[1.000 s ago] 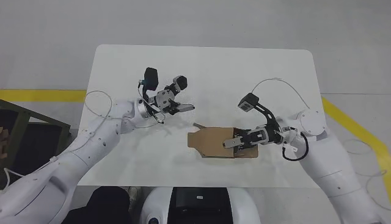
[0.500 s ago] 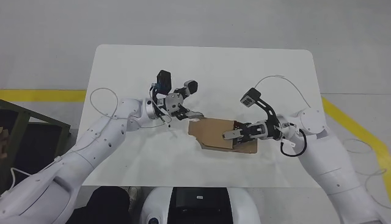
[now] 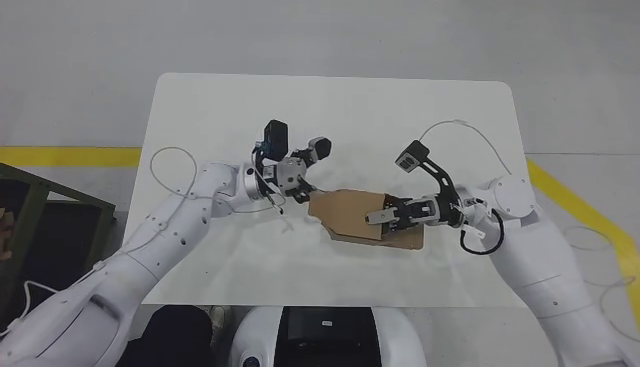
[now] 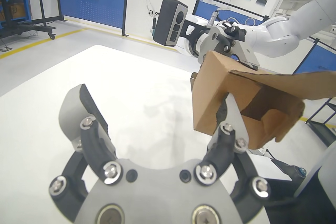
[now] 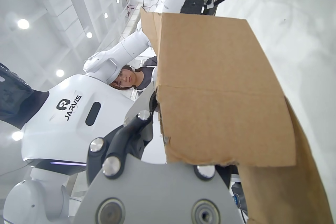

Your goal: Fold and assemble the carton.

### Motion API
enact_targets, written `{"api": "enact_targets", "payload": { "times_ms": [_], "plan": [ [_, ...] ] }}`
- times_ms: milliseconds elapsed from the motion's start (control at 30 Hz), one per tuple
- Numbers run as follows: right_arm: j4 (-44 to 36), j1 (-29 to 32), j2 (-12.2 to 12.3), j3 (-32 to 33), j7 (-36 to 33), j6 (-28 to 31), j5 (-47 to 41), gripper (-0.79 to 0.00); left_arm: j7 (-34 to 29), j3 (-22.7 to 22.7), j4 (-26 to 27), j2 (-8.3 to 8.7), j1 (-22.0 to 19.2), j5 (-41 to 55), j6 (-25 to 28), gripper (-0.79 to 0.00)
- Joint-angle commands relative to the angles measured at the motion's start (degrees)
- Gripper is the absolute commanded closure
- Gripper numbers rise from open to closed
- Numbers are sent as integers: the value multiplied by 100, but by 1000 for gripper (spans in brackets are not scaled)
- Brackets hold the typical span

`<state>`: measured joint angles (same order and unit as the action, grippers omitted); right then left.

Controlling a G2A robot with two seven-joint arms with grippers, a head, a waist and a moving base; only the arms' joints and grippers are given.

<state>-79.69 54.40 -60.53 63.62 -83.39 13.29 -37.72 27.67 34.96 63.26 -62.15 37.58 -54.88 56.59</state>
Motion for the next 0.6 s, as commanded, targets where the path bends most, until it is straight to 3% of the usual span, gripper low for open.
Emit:
{"api": "enact_targets", "payload": {
  "times_ms": [0, 567],
  "plan": [
    [-17, -2, 1, 6, 6, -21, 5, 0, -27, 45, 19, -15, 18, -25, 17, -785],
    [-49, -33, -17, -59, 9, -59, -2, 0, -197, 409, 163, -118, 178, -324, 98, -785]
  ]
}}
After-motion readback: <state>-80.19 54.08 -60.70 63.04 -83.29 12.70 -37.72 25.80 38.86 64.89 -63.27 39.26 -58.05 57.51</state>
